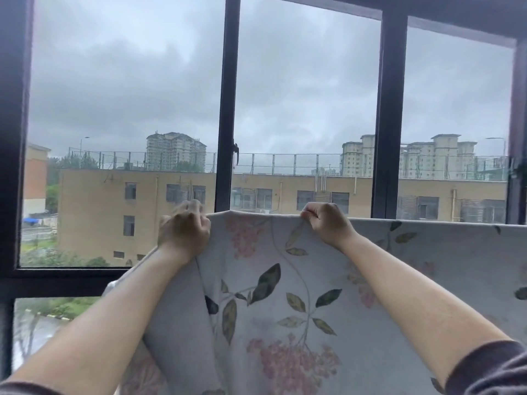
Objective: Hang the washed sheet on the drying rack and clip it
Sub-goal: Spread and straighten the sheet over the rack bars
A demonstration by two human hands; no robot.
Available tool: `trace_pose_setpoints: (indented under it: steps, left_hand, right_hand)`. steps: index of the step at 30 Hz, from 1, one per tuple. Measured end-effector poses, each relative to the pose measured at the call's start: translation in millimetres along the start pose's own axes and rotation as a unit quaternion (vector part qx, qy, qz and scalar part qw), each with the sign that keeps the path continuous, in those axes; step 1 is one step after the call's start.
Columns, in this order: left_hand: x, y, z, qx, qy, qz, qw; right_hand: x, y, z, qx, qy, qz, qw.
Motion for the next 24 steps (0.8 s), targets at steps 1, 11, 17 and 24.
trace_pose_setpoints:
  steps: [1,11,17,24]
  left_hand:
    - [1.7,3.2,9.9,0.026,0.042,-0.01,0.999]
    - [-2.1,-4.6,33.4,-0.003,0.09,0.086,0.992]
    - [35.0,37.8,14.1,0.031,0.021,0.069,0.997]
    - [92.7,92.9,27.1,-0.101,0.132,0.055,0.984]
  right_hand:
    - [1.1,-1.7,-0.2,0.025,0.011,0.014,1.0]
    - [2.4,-24.8,-6.3,0.038,0.061,0.217,0.973]
    - [20.7,3.7,12.8,0.118,-0.014,0.046,0.992]
    - [79.7,56.7,22.7,0.217,-0.015,0.065,0.974]
Point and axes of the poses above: each hand's wrist, its own x-axis away from the middle knuckle, its own y-axis out of the palm, z = x × y, the point moved 3 cm from there along -x, towards the middle knuckle, and after that the axes turned 4 degrees about -y, right-handed, at the moved point
